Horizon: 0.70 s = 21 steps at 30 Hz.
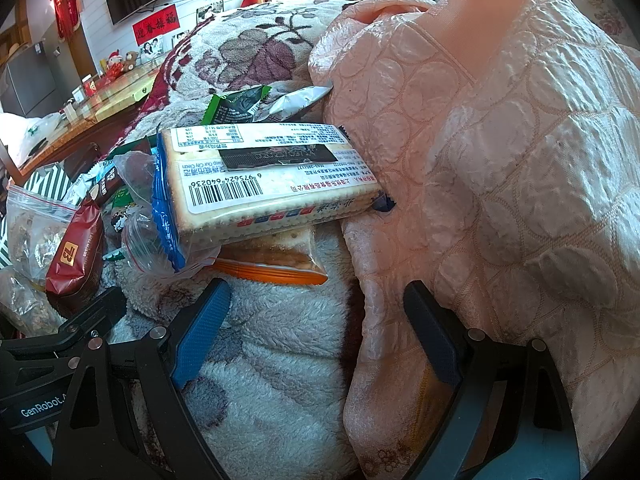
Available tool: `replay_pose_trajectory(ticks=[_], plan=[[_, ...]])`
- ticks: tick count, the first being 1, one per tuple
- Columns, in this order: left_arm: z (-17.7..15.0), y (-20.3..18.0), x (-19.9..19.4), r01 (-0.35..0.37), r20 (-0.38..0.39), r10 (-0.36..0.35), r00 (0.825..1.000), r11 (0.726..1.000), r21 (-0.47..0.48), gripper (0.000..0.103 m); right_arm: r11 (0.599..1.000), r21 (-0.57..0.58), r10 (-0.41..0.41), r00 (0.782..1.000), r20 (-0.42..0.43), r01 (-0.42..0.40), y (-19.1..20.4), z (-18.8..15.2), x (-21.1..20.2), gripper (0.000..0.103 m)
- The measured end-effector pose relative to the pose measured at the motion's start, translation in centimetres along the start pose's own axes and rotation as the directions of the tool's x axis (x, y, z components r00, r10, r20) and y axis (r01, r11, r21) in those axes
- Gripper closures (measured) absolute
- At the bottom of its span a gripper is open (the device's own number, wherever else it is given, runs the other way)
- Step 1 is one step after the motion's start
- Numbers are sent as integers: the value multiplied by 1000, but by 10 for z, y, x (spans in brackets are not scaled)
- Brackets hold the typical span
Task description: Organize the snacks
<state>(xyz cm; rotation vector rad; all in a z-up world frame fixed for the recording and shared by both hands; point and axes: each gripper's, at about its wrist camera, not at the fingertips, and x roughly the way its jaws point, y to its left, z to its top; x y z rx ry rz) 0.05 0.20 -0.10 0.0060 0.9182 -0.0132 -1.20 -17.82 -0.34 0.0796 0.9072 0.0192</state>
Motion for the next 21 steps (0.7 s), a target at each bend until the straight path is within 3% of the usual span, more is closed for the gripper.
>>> replay_pose_trajectory(ticks=[10,13,18,21], plan=[[0,0,0,-1,-4,1,1000,1000,2,0,1000,3,3,1000,-1,-3,-1,0,0,14],[1,4,-4,6,-34,-5,999,999,40,0,1000,5,5,1000,-3,-5,-1,0,0,14],[-4,11,-25,64,-84,-63,995,998,11,0,1000,-6,14,998,-66,-14,1,2,-9,14],[-7,26,-55,88,-46,-89,995,996,-9,0,998,-38,51,995,-87,-55,7,-1,-21,14]])
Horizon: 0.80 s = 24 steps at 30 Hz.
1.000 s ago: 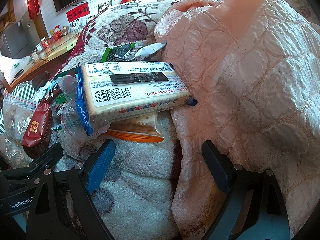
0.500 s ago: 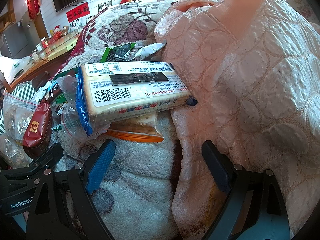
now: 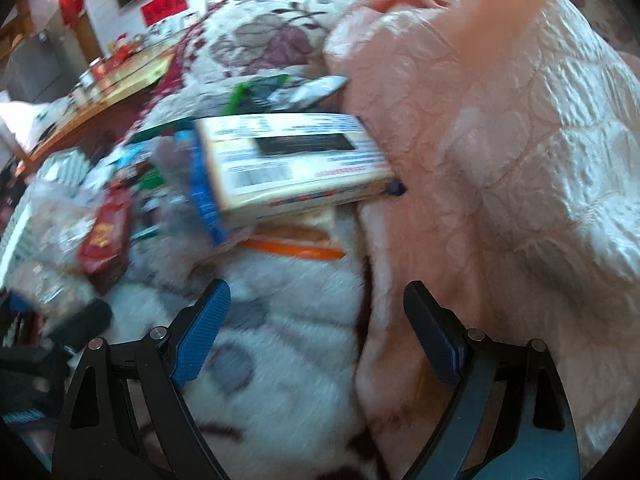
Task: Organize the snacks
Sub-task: 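Reach the left gripper into the pile and grasp the red gold-lettered packet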
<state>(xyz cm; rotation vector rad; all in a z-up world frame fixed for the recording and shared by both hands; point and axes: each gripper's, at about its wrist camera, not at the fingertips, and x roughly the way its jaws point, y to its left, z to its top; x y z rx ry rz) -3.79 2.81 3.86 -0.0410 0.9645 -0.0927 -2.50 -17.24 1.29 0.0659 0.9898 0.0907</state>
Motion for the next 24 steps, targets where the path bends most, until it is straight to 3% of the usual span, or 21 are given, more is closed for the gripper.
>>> replay_pose_trajectory(ticks=[4,8,12,24], plan=[[-2,17,-32,-36,45,36,998,999,4,0,997,-46,60,998,15,-59,13,-3,-20,14],[-3,40,-46,-31,50,34,998,998,-57,0,990,-81,120,993,6,-119,26,-2,-29,14],[0,55,-44,-23,38,28,999,992,-122,0,981,-115,160,987,-2,-159,39,-1,-35,14],[2,51,-32,-6,-2,6,1000,995,-101,0,975,-120,183,982,-48,-187,41,-1,-35,14]])
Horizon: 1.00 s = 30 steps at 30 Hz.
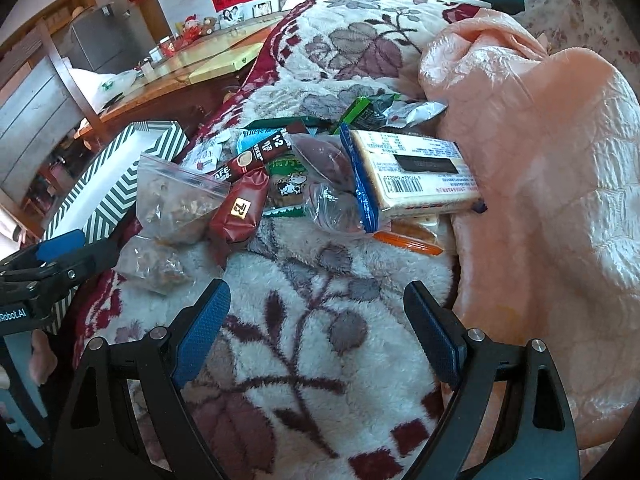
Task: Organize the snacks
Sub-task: 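Reach the left gripper into the pile and grasp the red gold-lettered packet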
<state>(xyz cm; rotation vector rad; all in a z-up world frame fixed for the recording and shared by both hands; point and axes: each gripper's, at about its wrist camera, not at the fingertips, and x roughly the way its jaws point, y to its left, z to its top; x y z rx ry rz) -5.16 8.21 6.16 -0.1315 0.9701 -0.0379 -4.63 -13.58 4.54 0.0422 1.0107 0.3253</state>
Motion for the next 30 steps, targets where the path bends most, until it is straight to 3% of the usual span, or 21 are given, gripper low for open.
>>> replay_pose_trajectory(ticks=[15,30], plan=[[4,-1,6,-38,4,38,999,999,-1,0,999,-34,34,999,-9,-34,9,-1,3,14],[12,-45,7,69,-31,-68,997,997,45,0,1000,-4,-19,1000,-21,19,-12,1,-1,14]])
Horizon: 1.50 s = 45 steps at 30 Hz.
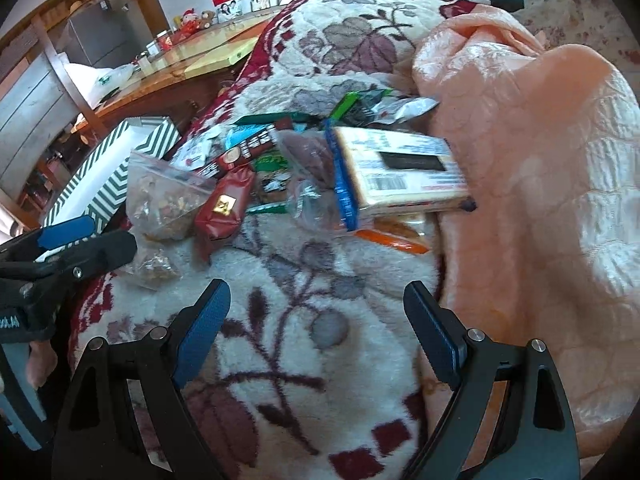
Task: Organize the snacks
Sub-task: 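Reach the left gripper into the pile and grasp the red gold-lettered packet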
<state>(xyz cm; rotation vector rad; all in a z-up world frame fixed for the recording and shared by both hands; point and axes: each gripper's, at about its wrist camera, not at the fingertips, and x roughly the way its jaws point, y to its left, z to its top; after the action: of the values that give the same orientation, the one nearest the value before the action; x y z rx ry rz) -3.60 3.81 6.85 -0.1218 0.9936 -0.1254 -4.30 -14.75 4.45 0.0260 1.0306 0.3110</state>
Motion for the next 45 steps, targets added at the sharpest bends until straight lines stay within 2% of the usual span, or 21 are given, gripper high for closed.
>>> replay_pose_trajectory(ticks=[5,8,14,18,22,24,31,38,43,45], plan=[[3,-23,7,87,-23,-87,996,996,7,0,998,51,-20,1000,1,20,-20,2,-4,14],[1,-33,15,113,-39,-112,993,993,22,0,996,83,-23,1000,-1,23,-29,1,-5,14],[-3,-28,37,182,-103,-184,977,983,-28,0,994,109,-19,1000,-13,20,-35,0,-3,14],[-3,-10,39,130,-90,-134,987,990,-47,0,994,105,-16,1000,-12,17,-35,1,-3,14],[0,18,36,65,-72,-75,995,989,-134,0,995,101,-13,1000,-17,14,-34,0,-1,14],[0,25,34,58,-69,-70,995,985,-164,0,995,101,-10,1000,-22,13,-33,-1,0,14],[7,1,32,77,-84,-86,993,991,-114,0,995,100,-9,1000,-28,12,-32,-1,2,14],[21,-18,51,25,-124,-35,992,996,-87,1,994,112,-5,999,-33,9,-36,-3,3,14],[22,-25,67,18,-166,-30,986,997,-72,27,993,116,3,999,-41,2,-38,-4,5,14],[21,-28,72,11,-172,-22,985,998,-64,30,993,115,6,999,-43,-1,-38,-4,7,14]])
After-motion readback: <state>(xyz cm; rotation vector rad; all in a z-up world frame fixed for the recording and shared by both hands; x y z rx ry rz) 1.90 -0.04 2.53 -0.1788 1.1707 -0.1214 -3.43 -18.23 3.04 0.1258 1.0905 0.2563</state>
